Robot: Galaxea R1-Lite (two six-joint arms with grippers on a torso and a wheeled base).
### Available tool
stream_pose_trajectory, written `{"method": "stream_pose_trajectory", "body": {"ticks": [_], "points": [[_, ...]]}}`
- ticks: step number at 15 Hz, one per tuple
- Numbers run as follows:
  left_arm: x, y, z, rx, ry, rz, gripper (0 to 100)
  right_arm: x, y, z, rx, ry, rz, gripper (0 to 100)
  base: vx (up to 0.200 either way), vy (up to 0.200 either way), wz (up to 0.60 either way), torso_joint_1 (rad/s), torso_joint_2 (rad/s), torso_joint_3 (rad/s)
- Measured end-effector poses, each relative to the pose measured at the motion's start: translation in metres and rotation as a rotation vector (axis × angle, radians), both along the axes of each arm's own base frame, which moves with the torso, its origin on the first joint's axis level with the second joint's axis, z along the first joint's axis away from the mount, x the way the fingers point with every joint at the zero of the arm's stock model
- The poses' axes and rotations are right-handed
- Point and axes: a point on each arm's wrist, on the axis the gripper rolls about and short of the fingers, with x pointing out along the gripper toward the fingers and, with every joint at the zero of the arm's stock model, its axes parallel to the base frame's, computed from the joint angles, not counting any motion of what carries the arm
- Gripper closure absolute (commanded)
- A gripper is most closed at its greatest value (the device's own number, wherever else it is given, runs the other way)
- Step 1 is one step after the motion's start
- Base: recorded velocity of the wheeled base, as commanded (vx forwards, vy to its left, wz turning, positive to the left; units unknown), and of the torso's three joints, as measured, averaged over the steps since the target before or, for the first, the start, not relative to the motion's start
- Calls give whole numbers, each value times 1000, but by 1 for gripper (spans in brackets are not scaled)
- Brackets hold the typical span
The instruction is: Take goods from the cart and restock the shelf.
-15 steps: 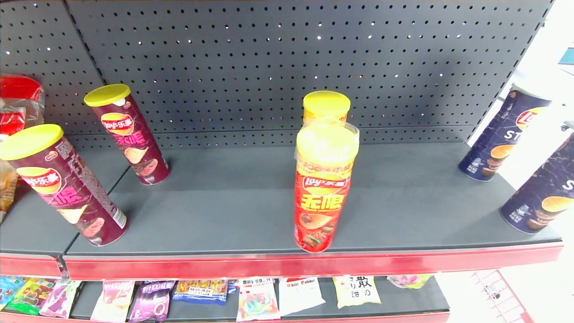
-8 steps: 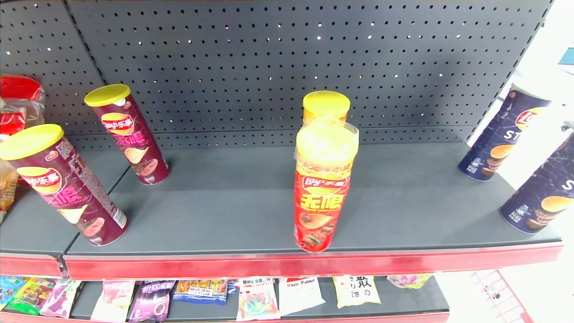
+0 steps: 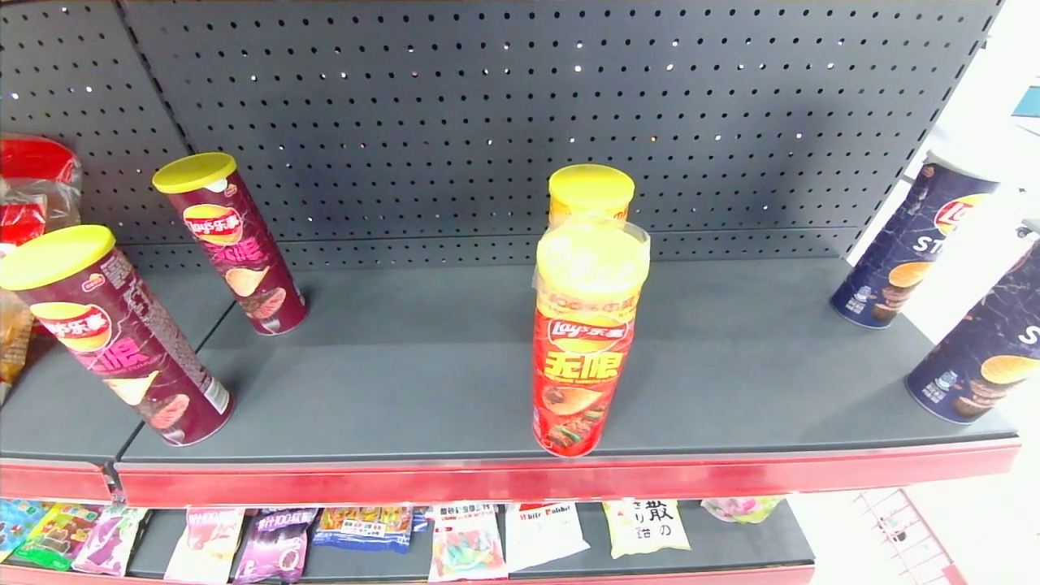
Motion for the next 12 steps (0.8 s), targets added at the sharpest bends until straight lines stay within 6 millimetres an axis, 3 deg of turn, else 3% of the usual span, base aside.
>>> {"method": "stream_pose_trajectory", "body": {"ticks": [1, 4, 5, 9, 12], "points": [[0, 0, -2, 1, 6, -6, 0, 1, 0, -11, 33, 49, -3, 0, 0, 0, 0, 0, 0, 0], [0, -1, -3, 4, 13, -53, 0, 0, 3, -15, 105, 52, 125, 0, 0, 0, 0, 0, 0, 0], [0, -1, -3, 15, 10, -44, 0, 0, 2, -16, 95, 50, 93, 0, 0, 0, 0, 0, 0, 0], [0, 5, -3, 16, 11, 215, 0, 0, -4, -16, 64, 41, -165, 0, 0, 0, 0, 0, 0, 0], [0, 6, -2, 17, 4, 258, 0, -1, -1, -8, 50, -3, -40, 0, 0, 0, 0, 0, 0, 0]]}}
